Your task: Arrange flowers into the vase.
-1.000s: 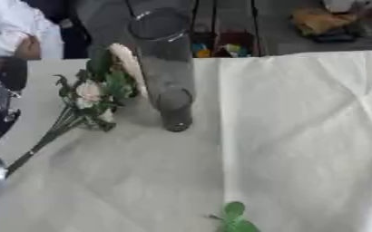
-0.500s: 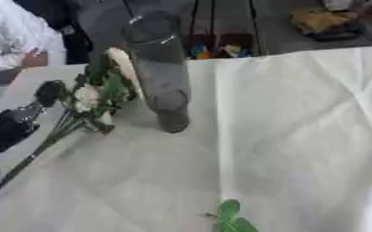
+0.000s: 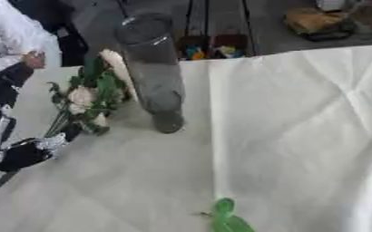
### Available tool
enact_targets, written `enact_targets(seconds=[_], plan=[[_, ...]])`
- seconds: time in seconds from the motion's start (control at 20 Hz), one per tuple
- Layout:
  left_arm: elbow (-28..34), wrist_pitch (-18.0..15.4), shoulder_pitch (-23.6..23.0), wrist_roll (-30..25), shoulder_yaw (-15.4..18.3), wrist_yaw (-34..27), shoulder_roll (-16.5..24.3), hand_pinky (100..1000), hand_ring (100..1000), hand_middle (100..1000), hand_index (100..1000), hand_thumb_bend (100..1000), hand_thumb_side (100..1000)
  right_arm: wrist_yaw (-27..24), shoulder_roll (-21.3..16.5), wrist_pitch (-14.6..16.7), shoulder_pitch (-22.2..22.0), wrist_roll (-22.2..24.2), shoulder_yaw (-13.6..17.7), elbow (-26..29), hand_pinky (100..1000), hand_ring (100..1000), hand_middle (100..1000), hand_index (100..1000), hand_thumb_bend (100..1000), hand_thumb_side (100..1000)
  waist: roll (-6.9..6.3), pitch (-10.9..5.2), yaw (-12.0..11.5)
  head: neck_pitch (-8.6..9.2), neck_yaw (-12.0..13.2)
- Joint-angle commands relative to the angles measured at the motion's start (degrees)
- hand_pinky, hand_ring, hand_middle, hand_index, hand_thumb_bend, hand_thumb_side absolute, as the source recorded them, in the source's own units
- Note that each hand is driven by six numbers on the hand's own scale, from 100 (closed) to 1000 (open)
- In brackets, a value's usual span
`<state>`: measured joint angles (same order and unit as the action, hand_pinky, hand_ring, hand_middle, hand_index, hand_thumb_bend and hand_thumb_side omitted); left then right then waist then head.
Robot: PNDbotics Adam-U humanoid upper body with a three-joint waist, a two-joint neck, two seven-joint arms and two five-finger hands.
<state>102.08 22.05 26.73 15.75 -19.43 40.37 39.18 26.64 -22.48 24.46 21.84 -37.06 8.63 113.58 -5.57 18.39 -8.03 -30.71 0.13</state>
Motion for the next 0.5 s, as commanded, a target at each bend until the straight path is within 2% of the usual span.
enact_targets(seconds=[0.05, 0.5], plan=[[2.1, 2.1, -0.1, -2.5, 2.3, -2.5, 5.9, 901, 1000, 970, 1000, 720, 924, -0.2, -1.0, 0.2, 0.7, 0.2, -0.2, 1.0, 657, 770, 678, 817, 100, 1000, 0.42, -1.08, 0.3, -0.24, 1.1], [9.8, 9.1, -2.1, -9.5, 8.3, -9.6, 17.0, 913, 1000, 983, 1000, 718, 928, -0.9, -0.1, 0.7, 1.7, 0.5, -0.4, 1.0, 657, 769, 679, 818, 100, 1000, 1.98, -0.78, 2.1, -0.76, 2.7]])
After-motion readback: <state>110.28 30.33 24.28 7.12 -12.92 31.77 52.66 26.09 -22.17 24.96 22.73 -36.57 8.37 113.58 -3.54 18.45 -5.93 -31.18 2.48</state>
